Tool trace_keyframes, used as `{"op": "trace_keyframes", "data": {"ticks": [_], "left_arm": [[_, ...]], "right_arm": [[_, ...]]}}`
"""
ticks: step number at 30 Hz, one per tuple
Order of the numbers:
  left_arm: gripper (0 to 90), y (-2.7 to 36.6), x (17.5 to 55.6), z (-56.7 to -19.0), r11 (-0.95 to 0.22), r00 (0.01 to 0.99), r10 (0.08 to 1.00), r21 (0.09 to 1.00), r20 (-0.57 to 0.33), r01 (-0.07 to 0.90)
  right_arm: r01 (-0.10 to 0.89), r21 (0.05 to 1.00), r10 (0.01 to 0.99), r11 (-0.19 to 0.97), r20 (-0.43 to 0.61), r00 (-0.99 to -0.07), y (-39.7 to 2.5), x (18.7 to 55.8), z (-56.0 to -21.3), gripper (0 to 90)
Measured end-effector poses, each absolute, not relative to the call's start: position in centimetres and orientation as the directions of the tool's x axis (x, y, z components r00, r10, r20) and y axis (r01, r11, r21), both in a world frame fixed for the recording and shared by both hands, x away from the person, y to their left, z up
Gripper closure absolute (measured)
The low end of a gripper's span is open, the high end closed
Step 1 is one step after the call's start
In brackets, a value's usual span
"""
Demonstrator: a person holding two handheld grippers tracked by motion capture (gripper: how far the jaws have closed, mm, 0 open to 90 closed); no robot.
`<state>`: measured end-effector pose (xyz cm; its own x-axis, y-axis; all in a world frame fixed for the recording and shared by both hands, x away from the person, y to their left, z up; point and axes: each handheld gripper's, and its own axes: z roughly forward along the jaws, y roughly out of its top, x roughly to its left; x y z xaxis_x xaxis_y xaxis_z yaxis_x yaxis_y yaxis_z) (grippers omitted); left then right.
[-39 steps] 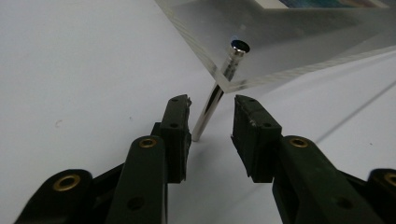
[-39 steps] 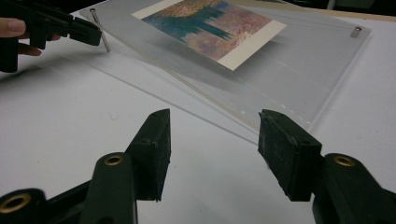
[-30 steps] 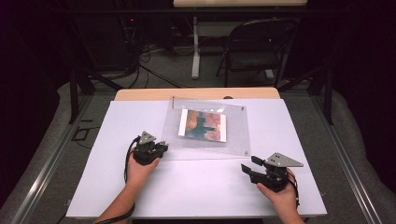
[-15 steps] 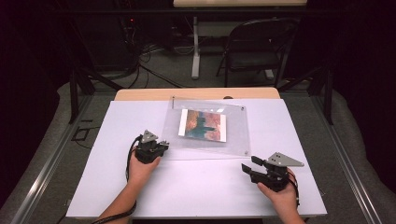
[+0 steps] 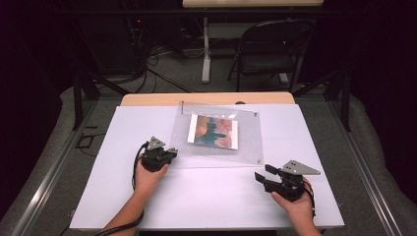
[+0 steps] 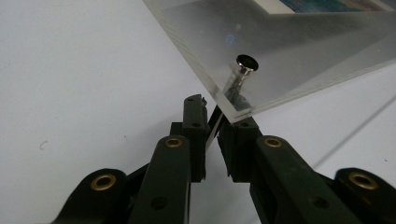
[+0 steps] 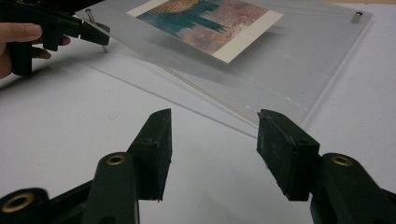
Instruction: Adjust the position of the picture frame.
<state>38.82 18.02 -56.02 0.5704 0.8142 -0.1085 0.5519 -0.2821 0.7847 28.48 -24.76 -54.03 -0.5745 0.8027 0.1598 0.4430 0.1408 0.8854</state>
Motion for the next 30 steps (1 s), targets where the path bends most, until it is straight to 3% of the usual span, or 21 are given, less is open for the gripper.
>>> {"op": "trace_keyframes", "data": {"ticks": [8,11,30], "left_arm": [[81.9,17.4,37.8,-55.5,-0.307,0.600,0.793,0.783,-0.105,0.542],[82.3,17.1,37.2,-55.2,-0.313,0.616,0.781,0.785,-0.108,0.535],[83.3,12.2,31.6,-54.6,-0.399,0.750,0.645,0.772,-0.147,0.495]], "right_arm": [[0.452,0.881,0.801,0.140,0.168,-0.574,-24.8,28.6,-54.2,45.2],[0.482,0.864,0.789,0.149,0.190,-0.584,-24.6,28.6,-54.3,49.9],[0.559,0.810,0.802,0.177,0.210,-0.558,-24.5,28.8,-54.7,59.2]]}}
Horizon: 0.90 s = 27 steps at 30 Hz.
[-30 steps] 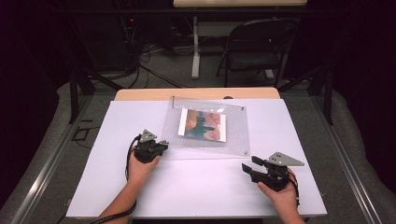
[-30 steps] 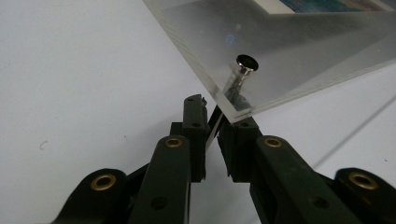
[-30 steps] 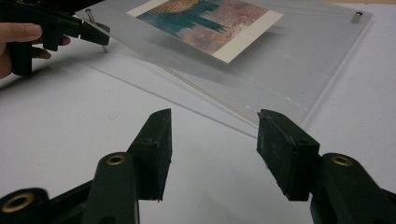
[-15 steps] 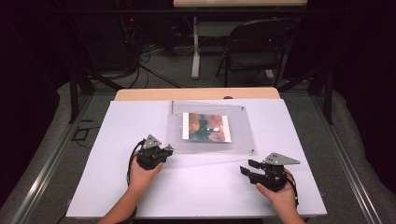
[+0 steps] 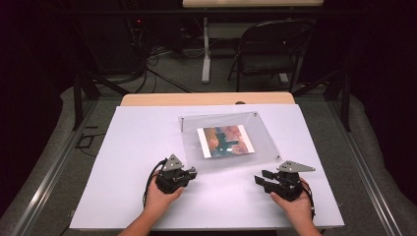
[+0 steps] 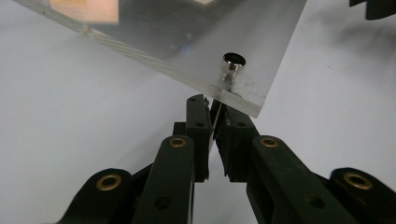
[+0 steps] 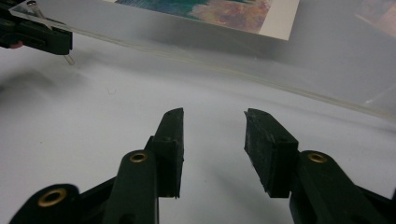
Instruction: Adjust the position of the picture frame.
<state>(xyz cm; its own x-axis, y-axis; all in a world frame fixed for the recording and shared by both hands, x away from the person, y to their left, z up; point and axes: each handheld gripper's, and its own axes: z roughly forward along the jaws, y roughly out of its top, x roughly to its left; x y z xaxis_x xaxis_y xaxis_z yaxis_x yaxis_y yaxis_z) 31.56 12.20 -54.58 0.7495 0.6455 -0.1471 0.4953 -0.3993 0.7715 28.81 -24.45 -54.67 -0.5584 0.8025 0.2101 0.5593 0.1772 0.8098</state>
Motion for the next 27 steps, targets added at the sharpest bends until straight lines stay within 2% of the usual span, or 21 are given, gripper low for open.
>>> {"op": "trace_keyframes", "data": {"ticks": [11,21,27], "left_arm": [[82.8,9.8,29.8,-55.3,-0.436,0.791,0.589,0.759,-0.166,0.484],[81.6,9.6,29.6,-55.5,-0.432,0.795,0.581,0.761,-0.175,0.483],[73.8,10.6,29.0,-55.1,-0.418,0.787,0.586,0.762,-0.191,0.495]], "right_arm": [[0.581,0.793,0.812,0.186,0.208,-0.545,-24.4,29.1,-54.8,67.2],[0.582,0.794,0.808,0.175,0.222,-0.546,-24.6,29.1,-54.8,66.5],[0.581,0.799,0.804,0.158,0.237,-0.545,-24.7,29.0,-54.8,64.9]]}}
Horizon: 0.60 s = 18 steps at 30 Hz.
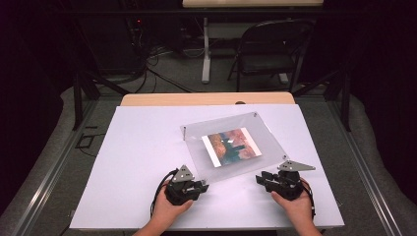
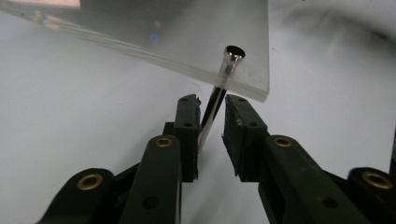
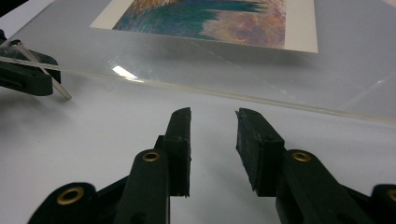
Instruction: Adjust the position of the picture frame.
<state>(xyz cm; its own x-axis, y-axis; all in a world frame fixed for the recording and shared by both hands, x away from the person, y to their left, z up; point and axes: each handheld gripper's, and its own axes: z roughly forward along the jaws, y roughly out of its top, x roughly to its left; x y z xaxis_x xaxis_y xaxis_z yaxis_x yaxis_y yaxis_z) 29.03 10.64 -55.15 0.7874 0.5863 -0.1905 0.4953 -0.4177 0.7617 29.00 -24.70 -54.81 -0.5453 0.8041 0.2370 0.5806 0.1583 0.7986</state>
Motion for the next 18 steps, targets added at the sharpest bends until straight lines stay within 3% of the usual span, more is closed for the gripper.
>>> {"op": "trace_keyframes", "data": {"ticks": [4,11,18], "left_arm": [[68.1,11.8,28.6,-54.7,-0.387,0.778,0.593,0.774,-0.208,0.502],[46.2,14.5,28.3,-54.4,-0.339,0.735,0.646,0.786,-0.205,0.517],[39.5,16.3,28.9,-54.0,-0.300,0.698,0.688,0.799,-0.197,0.521]], "right_arm": [[0.578,0.802,0.803,0.151,0.241,-0.545,-24.8,29.0,-54.8,64.0],[0.571,0.808,0.803,0.145,0.241,-0.545,-24.8,28.9,-54.7,53.7],[0.540,0.830,0.799,0.137,0.229,-0.555,-24.6,28.7,-54.6,43.7]]}}
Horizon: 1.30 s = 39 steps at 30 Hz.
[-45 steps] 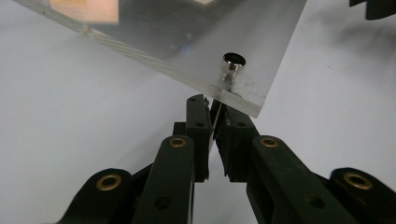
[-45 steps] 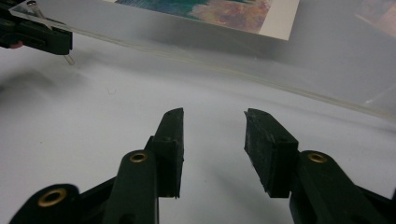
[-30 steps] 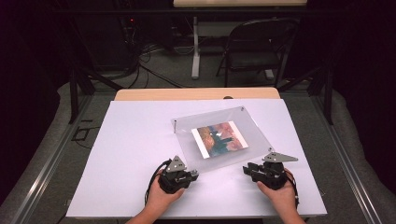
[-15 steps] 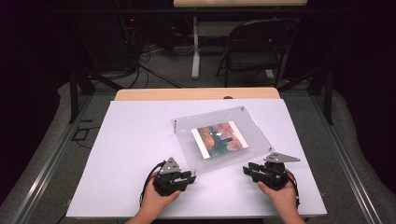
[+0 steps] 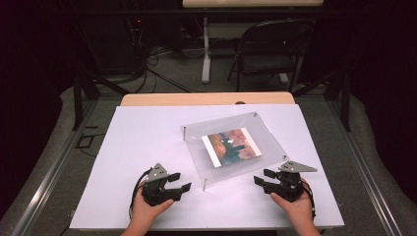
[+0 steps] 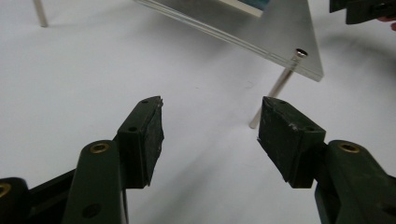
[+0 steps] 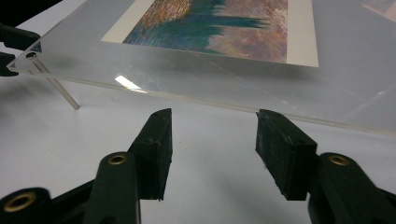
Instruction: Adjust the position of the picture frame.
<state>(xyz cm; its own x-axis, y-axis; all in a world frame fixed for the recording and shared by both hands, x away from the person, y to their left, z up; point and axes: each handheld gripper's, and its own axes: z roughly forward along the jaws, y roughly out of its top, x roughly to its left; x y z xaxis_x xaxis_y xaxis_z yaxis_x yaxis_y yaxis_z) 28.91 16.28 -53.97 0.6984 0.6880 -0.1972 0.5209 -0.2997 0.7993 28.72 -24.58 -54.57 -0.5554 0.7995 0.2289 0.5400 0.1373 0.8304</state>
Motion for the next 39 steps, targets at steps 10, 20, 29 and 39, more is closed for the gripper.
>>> {"op": "trace_keyframes", "data": {"ticks": [10,20,29,39], "left_arm": [[39.5,18.2,31.5,-53.4,-0.250,0.649,0.734,0.807,-0.202,0.534],[42.1,19.9,35.9,-53.5,-0.219,0.586,0.789,0.809,-0.182,0.546],[47.4,18.6,39.5,-54.0,-0.264,0.583,0.802,0.797,-0.133,0.544],[54.6,16.4,42.2,-54.4,-0.308,0.589,0.805,0.801,-0.067,0.513]], "right_arm": [[0.536,0.833,0.808,0.133,0.223,-0.546,-24.8,28.6,-54.5,42.2],[0.542,0.832,0.810,0.123,0.231,-0.539,-24.9,28.7,-54.5,42.2],[0.544,0.832,0.810,0.111,0.241,-0.534,-25.1,28.7,-54.5,42.3],[0.542,0.829,0.801,0.136,0.230,-0.553,-24.8,28.7,-54.6,45.6]]}}
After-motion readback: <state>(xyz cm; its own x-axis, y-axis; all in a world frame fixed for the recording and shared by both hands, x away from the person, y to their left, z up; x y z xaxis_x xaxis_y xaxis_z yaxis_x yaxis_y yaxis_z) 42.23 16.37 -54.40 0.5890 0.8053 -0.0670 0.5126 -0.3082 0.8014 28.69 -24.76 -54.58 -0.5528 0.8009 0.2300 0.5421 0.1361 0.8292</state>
